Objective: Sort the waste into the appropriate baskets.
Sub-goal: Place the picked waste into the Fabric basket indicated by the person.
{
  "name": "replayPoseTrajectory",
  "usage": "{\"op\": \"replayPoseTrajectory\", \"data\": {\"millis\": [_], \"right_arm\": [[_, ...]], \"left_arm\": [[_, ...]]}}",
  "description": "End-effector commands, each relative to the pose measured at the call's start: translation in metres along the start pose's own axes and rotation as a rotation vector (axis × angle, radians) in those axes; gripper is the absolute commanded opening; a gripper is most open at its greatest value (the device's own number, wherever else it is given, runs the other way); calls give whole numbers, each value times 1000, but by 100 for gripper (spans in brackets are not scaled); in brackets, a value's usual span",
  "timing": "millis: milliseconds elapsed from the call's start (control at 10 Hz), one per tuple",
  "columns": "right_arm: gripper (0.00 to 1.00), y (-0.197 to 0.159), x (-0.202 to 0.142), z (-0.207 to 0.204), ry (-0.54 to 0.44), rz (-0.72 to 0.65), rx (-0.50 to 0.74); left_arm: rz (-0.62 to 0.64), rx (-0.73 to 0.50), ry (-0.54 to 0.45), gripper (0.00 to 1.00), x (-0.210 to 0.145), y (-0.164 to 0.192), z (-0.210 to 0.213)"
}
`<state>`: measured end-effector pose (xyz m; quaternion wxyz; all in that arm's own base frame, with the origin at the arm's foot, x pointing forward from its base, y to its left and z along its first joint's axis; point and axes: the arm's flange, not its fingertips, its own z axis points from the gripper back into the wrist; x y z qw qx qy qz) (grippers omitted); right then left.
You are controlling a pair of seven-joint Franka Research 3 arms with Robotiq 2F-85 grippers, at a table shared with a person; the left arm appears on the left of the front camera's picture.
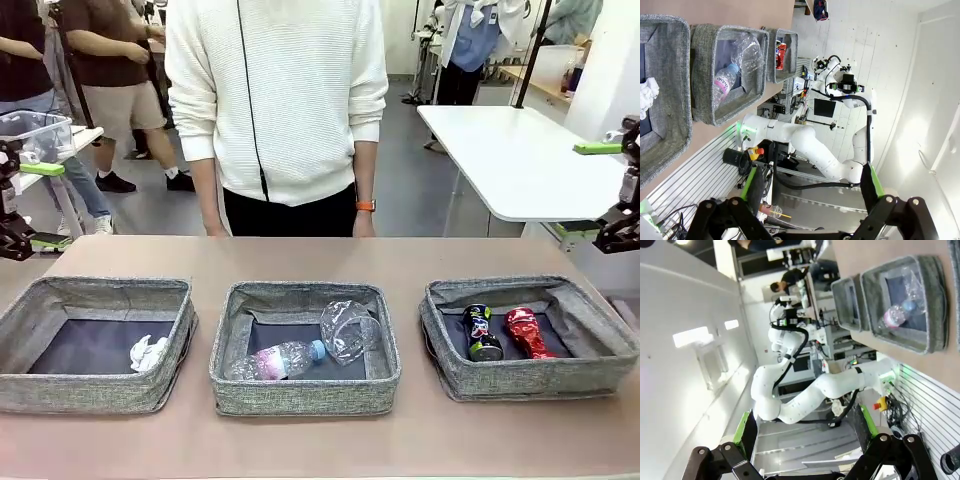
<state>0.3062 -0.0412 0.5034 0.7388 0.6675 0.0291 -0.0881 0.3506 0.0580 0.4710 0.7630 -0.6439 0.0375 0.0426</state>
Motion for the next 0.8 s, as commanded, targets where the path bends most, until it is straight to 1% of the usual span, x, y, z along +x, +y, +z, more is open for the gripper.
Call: {"op": "replayPoseTrajectory", "data": {"millis": [0,700], "right_arm": [[100,4,1,-2,-1,-2,18],[100,4,1,-2,-1,-2,18]], "left_arm": [[-14,-5,4,100,-2,-2,0],[-14,-5,4,100,-2,-2,0]]}}
